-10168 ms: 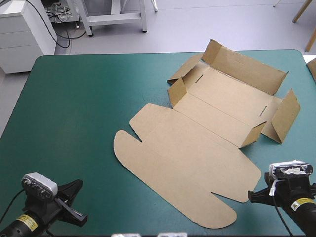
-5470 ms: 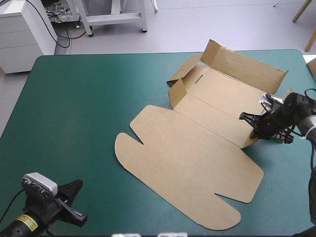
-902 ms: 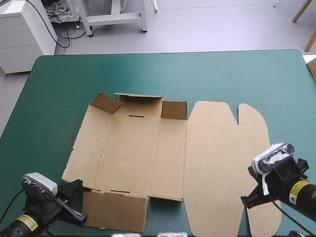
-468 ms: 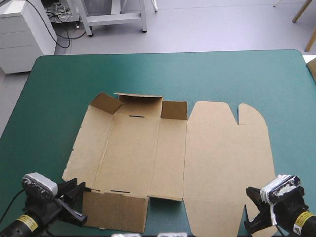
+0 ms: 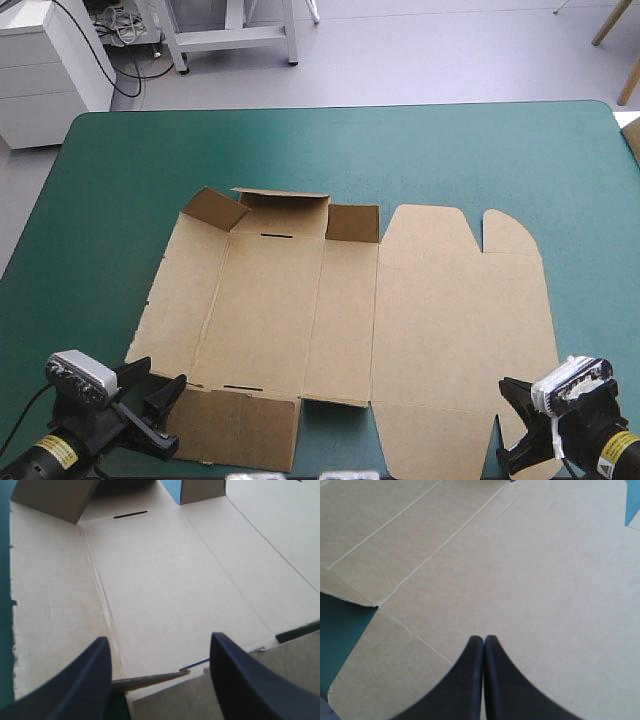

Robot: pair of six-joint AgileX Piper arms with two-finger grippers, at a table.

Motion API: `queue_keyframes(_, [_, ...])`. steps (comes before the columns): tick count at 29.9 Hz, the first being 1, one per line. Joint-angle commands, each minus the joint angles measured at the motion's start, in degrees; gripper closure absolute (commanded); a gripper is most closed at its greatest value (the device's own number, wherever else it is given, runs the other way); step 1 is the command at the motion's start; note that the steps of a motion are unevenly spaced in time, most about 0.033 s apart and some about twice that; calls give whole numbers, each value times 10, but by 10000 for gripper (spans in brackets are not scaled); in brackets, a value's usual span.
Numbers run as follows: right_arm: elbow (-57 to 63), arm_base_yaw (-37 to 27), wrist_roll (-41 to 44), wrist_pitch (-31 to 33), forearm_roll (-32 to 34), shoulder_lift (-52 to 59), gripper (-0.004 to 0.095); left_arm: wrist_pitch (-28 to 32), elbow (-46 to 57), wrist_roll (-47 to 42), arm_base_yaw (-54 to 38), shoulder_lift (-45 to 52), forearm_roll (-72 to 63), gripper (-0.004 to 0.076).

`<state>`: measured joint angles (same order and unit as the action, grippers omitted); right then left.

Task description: Fold the box

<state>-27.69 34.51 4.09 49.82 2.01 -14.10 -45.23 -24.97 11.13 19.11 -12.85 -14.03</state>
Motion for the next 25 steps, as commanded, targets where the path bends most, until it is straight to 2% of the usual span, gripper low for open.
queue_keyframes(1, [-15, -5, -1, -39, 1, -5, 928, 37, -19, -6, 4, -10, -16, 306])
queue_keyframes(5, [-15, -5, -1, -39, 1, -5, 928, 19, -52, -11, 4, -32, -13, 306])
queue_keyframes(9, [-15, -5, -1, -39, 1, -5, 928, -28, -113, -25, 4, -93, 8, 306])
queue_keyframes(14, [-15, -5, -1, -39, 1, -5, 928, -105, -185, -61, 4, -206, 37, 305])
queue_keyframes(25, [-15, -5, -1, -39, 1, -5, 928, -219, -354, -72, 4, -439, 37, 306])
